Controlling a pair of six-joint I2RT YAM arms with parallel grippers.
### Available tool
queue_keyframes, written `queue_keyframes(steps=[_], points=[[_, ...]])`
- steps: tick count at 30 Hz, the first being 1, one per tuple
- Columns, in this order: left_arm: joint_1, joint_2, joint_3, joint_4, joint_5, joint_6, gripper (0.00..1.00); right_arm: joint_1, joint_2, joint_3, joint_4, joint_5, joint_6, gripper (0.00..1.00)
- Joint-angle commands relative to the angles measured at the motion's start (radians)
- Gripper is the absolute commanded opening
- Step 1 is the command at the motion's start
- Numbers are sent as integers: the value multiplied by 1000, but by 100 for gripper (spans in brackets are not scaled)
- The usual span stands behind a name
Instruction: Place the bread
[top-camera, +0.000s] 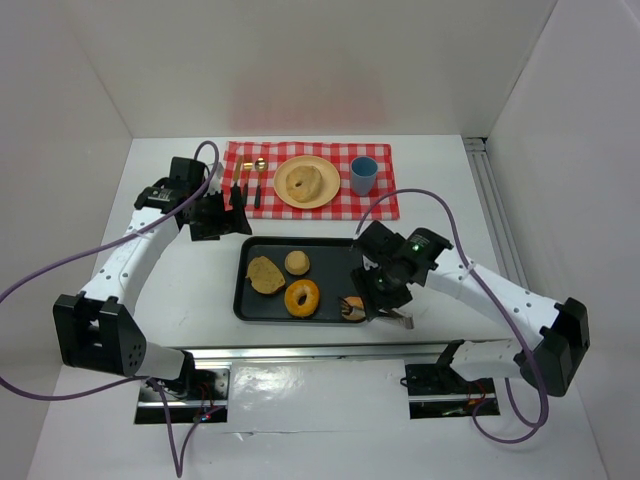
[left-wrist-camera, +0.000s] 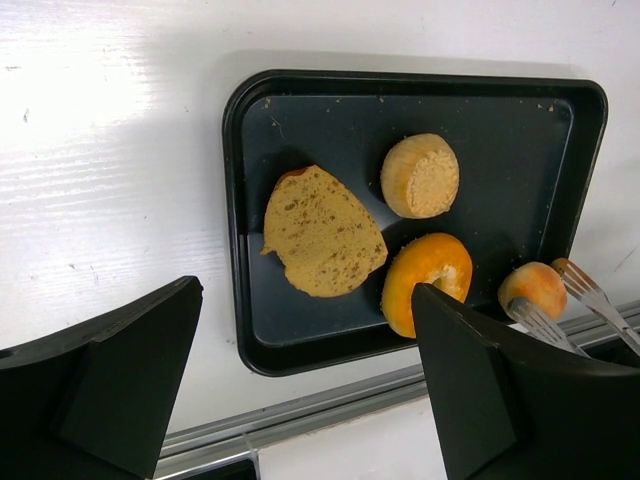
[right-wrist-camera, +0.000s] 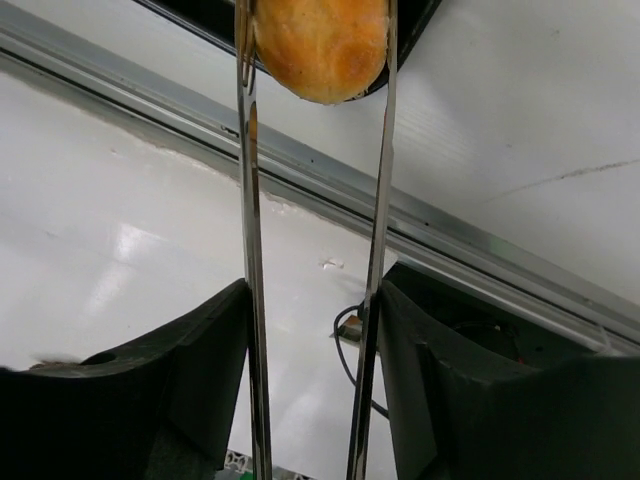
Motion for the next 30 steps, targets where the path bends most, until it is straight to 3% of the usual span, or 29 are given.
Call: queue_keyframes(steps=[1, 6, 9, 15, 18, 26, 30], points=[[-4, 2, 21, 31, 2, 2, 100, 17, 13, 68, -55, 13, -30, 57], [-4, 2, 21, 31, 2, 2, 100, 17, 24, 107, -55, 14, -30, 42], [-4, 2, 21, 31, 2, 11, 100, 17, 24, 158, -55, 56, -21, 39], [-4, 2, 21, 31, -17, -3, 100, 17, 71, 281, -35, 149, -9, 36], [-4, -16, 10, 41, -18, -29, 100, 17, 107, 328, 52, 227, -9, 36], [-4, -35, -8, 54, 13, -39, 100, -59, 376, 560, 398, 316, -76, 41], [-4, -35, -8, 44, 22, -39, 100, -125, 539, 719, 460, 317, -119, 41]])
